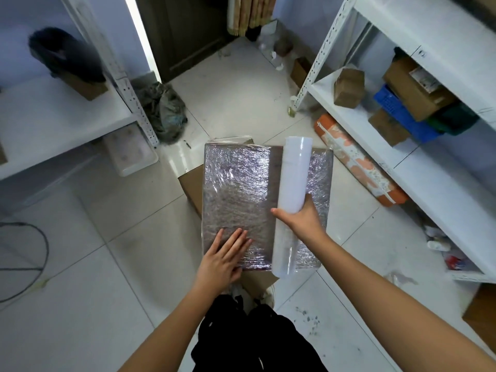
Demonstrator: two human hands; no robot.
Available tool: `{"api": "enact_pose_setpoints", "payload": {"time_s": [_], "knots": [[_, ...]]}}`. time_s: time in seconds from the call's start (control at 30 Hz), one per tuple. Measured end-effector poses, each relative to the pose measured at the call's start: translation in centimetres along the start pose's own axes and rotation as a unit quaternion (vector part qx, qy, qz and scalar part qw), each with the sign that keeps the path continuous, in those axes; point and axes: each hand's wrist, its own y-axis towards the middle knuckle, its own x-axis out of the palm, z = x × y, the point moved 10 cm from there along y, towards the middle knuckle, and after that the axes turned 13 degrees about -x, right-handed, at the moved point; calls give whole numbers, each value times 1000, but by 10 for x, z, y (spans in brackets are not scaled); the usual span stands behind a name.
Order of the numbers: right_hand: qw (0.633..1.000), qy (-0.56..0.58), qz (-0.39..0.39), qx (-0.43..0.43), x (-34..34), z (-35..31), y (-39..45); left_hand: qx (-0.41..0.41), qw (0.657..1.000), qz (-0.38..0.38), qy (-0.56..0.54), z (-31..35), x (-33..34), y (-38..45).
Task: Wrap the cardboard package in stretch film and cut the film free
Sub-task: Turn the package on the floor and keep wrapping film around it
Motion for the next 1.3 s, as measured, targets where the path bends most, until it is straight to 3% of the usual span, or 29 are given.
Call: {"api": "enact_pose_setpoints", "payload": {"time_s": [0.23, 0.37, 0.63, 0.87, 1.03, 1.17, 1.3], "knots": [[997, 60, -38, 40, -2, 4, -4, -7, 1000, -16, -4, -2, 0, 1], [994, 71, -75, 41, -5, 12, -2, -3, 1000, 29, -5, 0, -6, -7], [996, 52, -38, 59, -17, 20, 4, 21, 994, 83, -69, 1, -31, -3], [989, 120, -22, 79, -13, 8, 14, -83, 994, -11, -67, 9, -27, 23], [988, 133, -36, 68, -12, 2, 23, -204, 974, 17, -101, 11, -30, 44], [987, 112, -90, 74, -10, 12, 21, -189, 977, 11, -95, 6, -26, 39], [992, 86, -68, 63, -20, 24, 20, -149, 982, 15, -113, 7, -27, 27]]}}
